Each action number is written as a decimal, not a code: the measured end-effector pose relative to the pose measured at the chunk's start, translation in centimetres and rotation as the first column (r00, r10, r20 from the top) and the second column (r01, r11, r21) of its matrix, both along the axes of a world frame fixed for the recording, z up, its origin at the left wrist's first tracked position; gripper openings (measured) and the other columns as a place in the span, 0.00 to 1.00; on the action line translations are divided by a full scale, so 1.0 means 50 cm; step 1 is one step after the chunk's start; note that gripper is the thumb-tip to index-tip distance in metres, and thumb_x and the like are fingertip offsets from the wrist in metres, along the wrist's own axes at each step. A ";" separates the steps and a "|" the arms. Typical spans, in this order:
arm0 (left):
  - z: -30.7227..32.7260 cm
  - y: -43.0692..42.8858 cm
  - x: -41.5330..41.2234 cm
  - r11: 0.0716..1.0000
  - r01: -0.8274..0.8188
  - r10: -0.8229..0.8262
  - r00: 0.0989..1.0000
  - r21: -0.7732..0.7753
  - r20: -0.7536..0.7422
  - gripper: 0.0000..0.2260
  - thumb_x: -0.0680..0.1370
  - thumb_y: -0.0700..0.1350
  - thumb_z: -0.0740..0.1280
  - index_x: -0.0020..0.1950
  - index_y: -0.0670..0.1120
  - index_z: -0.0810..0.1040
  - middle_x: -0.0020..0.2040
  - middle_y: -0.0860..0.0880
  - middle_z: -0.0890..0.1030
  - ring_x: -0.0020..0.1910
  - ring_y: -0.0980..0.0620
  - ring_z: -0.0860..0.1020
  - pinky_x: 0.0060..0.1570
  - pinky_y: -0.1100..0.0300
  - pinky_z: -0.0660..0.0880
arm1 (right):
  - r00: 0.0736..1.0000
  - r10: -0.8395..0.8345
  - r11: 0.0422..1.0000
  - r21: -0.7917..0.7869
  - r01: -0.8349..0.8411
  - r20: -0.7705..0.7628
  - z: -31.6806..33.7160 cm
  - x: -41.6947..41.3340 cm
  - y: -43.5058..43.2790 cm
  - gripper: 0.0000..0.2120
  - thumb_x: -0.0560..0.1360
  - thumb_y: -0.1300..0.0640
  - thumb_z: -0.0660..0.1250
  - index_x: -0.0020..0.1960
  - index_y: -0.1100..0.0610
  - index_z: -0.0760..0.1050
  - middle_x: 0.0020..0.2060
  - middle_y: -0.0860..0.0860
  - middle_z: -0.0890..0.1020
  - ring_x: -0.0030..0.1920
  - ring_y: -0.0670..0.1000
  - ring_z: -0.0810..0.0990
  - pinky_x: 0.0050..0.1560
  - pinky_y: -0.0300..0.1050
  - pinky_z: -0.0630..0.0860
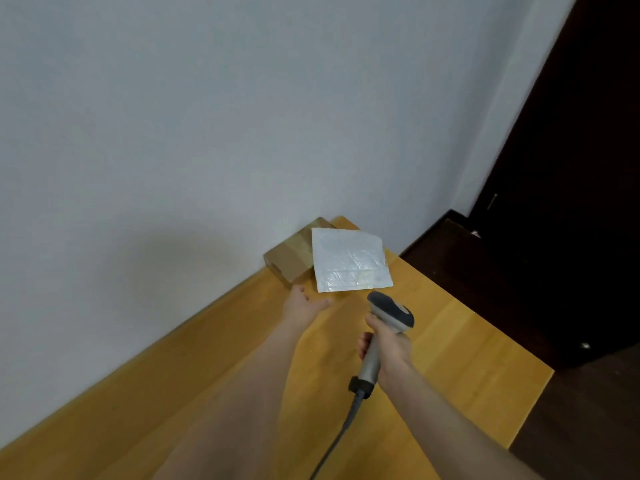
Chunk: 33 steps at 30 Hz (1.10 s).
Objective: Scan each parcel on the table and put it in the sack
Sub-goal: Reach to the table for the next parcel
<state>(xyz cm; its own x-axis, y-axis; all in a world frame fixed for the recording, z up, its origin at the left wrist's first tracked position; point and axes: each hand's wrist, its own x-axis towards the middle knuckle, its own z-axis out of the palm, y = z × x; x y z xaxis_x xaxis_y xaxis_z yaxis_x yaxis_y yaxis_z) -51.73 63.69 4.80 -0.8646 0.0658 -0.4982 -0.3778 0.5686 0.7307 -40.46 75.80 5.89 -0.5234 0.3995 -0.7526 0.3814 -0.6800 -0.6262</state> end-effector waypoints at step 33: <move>-0.032 0.035 -0.119 0.989 0.019 -0.096 0.841 -0.148 -0.533 0.06 0.74 0.41 0.70 0.45 0.52 0.76 0.43 0.52 0.77 0.40 0.52 0.75 0.39 0.58 0.71 | 0.996 -0.064 0.997 -0.054 0.060 -0.069 -0.038 -0.057 0.098 0.12 0.74 0.54 0.73 0.45 0.62 0.77 0.35 0.55 0.82 0.32 0.51 0.80 0.36 0.45 0.78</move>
